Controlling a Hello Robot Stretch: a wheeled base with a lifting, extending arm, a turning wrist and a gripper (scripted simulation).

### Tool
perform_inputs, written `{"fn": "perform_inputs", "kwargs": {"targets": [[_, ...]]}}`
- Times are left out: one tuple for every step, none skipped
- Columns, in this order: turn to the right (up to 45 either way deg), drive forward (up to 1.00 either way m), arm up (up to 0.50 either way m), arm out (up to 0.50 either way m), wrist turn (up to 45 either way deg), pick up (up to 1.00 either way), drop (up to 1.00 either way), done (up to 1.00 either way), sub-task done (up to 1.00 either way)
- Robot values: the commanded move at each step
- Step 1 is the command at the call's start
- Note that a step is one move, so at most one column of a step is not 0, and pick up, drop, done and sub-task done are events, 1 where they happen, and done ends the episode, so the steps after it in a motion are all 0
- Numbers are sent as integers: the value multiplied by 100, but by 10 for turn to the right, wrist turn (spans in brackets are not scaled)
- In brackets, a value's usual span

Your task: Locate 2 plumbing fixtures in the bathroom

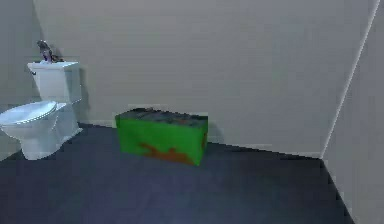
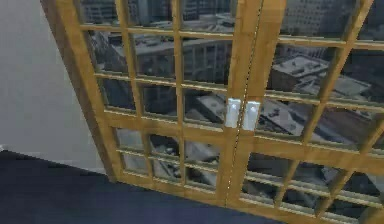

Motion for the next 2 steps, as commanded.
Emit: {"fn": "perform_inputs", "kwargs": {"targets": [[-330, 0, 0, 0, 0, 0, 0, 0, 0], [0, 100, 0, 0, 0, 0, 0, 0, 0]]}}
